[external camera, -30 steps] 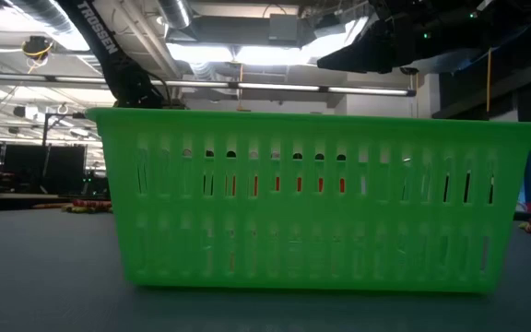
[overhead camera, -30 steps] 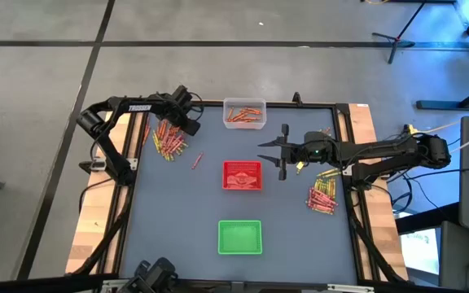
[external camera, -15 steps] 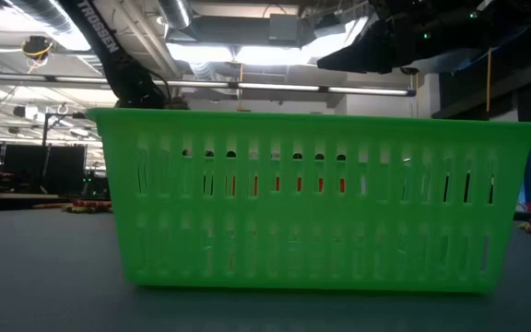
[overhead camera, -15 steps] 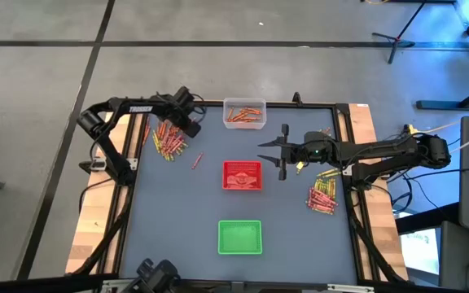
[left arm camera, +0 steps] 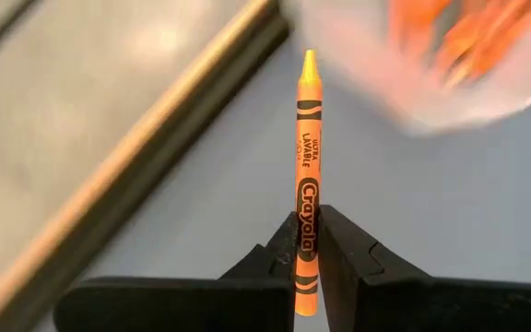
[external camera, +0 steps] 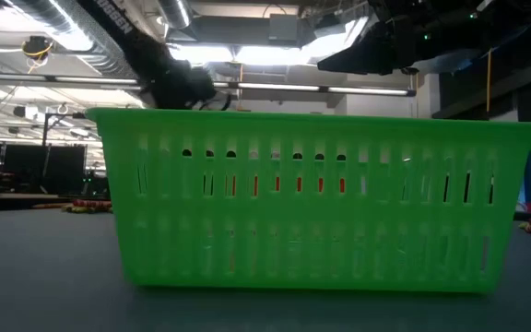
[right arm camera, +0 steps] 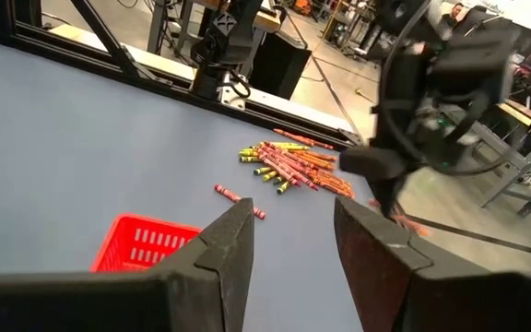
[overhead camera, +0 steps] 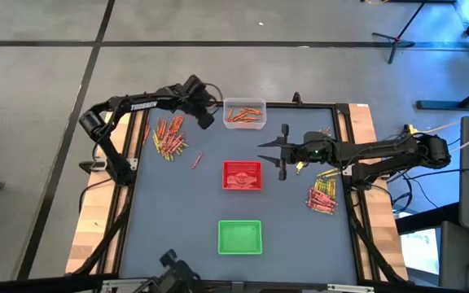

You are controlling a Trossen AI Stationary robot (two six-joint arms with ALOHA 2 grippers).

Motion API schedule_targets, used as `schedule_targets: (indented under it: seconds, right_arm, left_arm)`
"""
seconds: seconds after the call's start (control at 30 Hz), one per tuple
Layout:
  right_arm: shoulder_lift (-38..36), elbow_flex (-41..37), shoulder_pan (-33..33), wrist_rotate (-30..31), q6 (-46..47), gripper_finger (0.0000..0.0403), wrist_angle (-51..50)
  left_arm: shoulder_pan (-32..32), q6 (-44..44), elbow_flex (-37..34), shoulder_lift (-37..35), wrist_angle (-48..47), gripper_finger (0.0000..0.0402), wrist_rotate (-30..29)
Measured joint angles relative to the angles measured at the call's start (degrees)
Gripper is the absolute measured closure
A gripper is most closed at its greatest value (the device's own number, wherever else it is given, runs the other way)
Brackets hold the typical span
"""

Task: Sort crayons
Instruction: Put the orange crayon into the transparent bin

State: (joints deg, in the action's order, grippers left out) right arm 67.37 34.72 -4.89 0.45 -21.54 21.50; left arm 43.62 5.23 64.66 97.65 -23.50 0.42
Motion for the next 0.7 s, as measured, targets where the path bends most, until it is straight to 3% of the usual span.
schedule_targets:
  seconds: [0.17,0.33,0.47,0.7]
  right_arm:
    - [0.0,0.0,0.0,0.0,0.0,0.0252,0.0]
    - [0.0,0.0,0.0,0.0,0.0,0.0252,0.1]
    - [0.0,0.0,0.0,0.0,0.0,0.0252,1.2]
    - [0.0,0.0,0.0,0.0,0.0,0.0252,1.4]
  left_arm:
    - [-2.3,1.4,5.3,0.0,4.0,0.0389,0.7]
    - [-4.2,1.4,5.9,0.5,13.7,0.0389,0.9]
    - [-4.5,0.5,5.9,3.6,19.8,0.0389,5.5]
    - [-5.2,-1.5,12.1,12.2,18.4,0.0389,8.0]
